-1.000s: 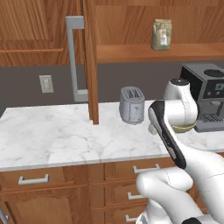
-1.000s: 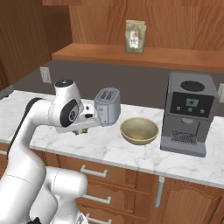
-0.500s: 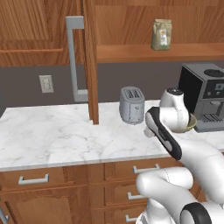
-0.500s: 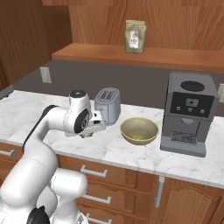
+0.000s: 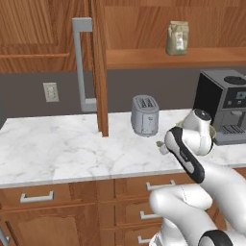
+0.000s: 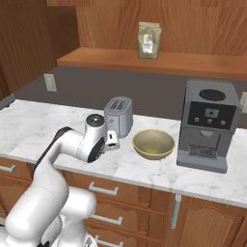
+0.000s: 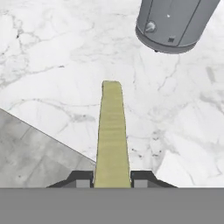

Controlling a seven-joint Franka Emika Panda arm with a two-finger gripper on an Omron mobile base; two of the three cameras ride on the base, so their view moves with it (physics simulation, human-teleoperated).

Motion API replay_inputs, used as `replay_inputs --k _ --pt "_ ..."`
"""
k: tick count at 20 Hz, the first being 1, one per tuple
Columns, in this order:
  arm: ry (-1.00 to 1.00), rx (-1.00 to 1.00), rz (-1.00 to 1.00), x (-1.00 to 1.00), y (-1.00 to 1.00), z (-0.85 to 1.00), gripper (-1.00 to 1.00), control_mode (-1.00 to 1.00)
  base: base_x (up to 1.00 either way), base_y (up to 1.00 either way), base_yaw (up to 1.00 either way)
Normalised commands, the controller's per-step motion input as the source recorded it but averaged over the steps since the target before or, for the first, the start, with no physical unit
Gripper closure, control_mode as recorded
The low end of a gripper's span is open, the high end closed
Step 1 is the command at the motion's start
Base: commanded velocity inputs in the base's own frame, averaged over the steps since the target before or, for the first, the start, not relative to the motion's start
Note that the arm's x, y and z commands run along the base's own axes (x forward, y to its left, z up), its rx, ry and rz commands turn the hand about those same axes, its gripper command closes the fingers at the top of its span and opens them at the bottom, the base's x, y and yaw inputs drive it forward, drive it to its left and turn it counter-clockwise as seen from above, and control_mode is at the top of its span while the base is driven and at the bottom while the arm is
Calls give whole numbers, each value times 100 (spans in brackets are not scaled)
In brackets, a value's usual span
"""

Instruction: Pick the egg and butter from the fridge and place them by the bowl for mixing.

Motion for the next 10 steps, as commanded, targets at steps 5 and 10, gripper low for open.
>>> replay_inputs --k 5,10 --pt "-9 1 0 35 0 -27 100 -100 0 0 0" --pt "-2 0 0 52 0 -47 100 -100 0 0 0"
